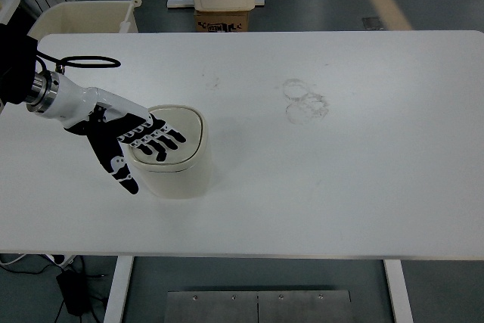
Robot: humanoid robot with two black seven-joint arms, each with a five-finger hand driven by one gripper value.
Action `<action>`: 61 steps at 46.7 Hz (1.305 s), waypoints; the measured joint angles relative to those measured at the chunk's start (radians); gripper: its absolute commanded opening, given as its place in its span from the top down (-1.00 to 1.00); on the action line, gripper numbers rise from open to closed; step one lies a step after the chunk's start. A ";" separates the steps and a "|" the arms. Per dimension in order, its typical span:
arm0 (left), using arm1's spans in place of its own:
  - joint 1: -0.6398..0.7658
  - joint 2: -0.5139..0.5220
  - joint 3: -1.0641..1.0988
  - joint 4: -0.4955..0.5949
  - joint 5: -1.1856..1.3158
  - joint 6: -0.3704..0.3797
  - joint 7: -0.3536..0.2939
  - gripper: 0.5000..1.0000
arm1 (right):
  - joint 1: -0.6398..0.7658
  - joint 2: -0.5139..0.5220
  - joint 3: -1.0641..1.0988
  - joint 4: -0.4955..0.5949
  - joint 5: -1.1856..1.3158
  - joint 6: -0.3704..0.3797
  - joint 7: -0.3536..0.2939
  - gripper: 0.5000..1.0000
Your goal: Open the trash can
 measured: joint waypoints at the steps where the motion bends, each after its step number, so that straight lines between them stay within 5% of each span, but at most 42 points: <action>1: 0.000 0.000 -0.001 0.001 0.000 0.000 0.000 -1.00 | 0.000 0.000 0.000 0.000 0.000 0.000 0.000 -0.97; 39: -0.034 0.007 -0.224 0.148 -0.064 0.000 -0.015 -1.00 | -0.008 0.000 0.001 -0.001 0.000 0.000 0.000 -0.97; 55: -0.029 -0.003 -0.301 0.320 -0.226 0.000 -0.020 -1.00 | -0.019 0.000 0.002 0.001 0.000 0.000 0.001 -0.97; 61: -0.010 -0.026 -0.328 0.446 -0.314 0.001 -0.079 -1.00 | -0.029 0.000 0.001 0.001 0.000 0.000 0.001 -0.97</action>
